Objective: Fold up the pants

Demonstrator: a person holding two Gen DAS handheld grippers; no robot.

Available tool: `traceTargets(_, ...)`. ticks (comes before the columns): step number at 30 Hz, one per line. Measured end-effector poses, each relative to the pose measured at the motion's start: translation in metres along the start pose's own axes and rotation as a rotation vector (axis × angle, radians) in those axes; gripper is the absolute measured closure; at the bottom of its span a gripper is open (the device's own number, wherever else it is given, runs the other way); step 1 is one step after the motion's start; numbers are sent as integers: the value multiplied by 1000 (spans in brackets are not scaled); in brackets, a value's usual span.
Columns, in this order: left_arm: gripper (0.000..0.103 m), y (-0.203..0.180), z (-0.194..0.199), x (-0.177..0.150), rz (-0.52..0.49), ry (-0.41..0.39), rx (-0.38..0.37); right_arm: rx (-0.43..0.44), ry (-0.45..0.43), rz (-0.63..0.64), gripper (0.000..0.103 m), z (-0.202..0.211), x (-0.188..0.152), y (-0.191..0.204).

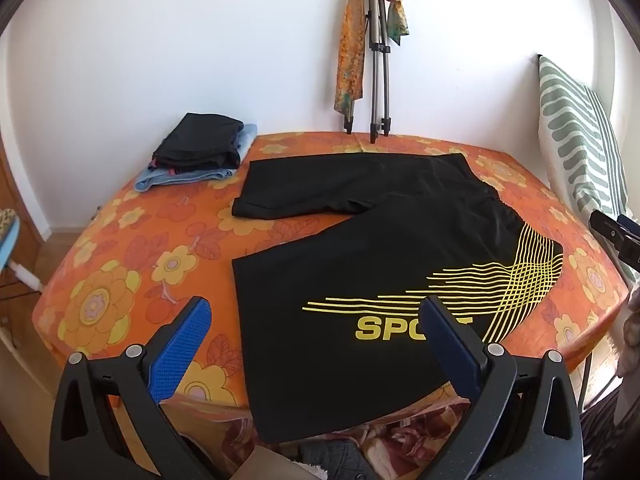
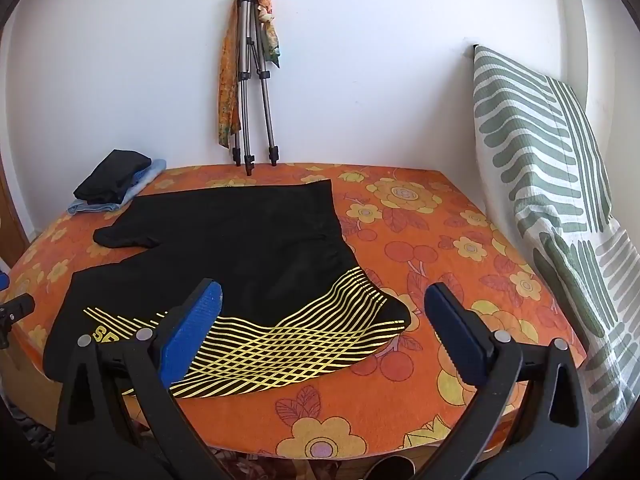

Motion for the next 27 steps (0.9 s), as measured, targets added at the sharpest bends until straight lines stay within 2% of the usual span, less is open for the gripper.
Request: traceTargets(27,0,1,2,4,-3,-5,0,12,13,-5,0,-2,-1,4)
Point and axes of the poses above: each gripper's, at about its wrist camera, not at the fingertips, and z roughly against the way its jaws point, y to its left, x to its top, the point moved 6 cm from there along -z, roughly the way its jaws point, and after that the axes turned 4 degrees about z, right-handed, at the moved point
